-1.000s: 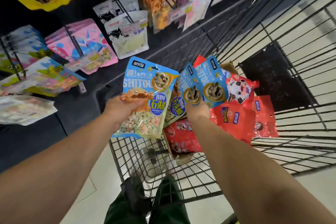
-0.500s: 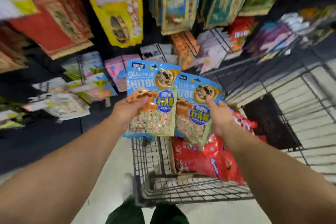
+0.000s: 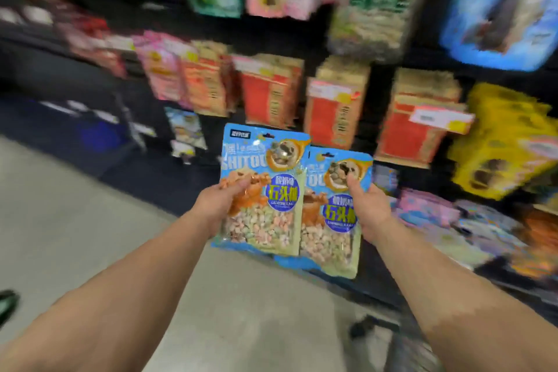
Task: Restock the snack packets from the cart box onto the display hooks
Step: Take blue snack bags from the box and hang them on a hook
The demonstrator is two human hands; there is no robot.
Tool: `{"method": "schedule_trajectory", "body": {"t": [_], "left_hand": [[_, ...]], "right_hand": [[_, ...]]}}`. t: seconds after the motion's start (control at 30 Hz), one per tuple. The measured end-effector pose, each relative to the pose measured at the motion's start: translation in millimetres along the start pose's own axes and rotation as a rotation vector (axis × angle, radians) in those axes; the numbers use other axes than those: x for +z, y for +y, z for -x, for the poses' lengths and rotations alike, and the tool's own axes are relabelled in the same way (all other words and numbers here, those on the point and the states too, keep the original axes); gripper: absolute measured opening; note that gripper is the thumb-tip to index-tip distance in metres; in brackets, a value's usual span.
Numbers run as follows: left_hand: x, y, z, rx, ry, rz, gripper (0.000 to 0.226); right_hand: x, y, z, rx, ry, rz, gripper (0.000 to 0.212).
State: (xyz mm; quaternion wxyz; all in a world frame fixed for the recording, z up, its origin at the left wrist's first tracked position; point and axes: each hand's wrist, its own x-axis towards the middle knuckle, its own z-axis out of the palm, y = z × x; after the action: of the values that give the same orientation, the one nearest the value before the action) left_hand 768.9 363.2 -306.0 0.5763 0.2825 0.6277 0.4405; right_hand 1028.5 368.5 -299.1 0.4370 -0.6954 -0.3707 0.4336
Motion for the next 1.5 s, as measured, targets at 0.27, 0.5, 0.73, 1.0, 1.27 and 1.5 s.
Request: {"method": "schedule_trajectory", "body": {"t": [0.27,0.5,0.73,1.0,1.27,1.5], "left_hand": [[-318,44,-14,0.004,0.313,0.053,0.034],[-450,39,-22,-0.065,0.381,0.136,0.020],[-521,57,-92,-0.003,0.449,0.166,0.042],[-541,113,-201,-0.050,0.474,0.166,0.033],[-560,126,-296,-0.062,0.415,0.015,0.027],[-592,130,-371,-0.220,0.284,0.015,0.042]], "right_hand": [[301,-72,88,-0.074,-0.304,0.039,0.056],[446,-95,100,-0.073,-0.496,0.123,0.027],[555,-116,69,-0.059,-0.562,0.164,0.056],[648,-142,-11,0.028,-0.583,0.182,0.046],[673,-141,-66,0.124,-0.545,0.130,0.042],[681,-98,-85,0.265,-0.388,0.051,0.034]]}}
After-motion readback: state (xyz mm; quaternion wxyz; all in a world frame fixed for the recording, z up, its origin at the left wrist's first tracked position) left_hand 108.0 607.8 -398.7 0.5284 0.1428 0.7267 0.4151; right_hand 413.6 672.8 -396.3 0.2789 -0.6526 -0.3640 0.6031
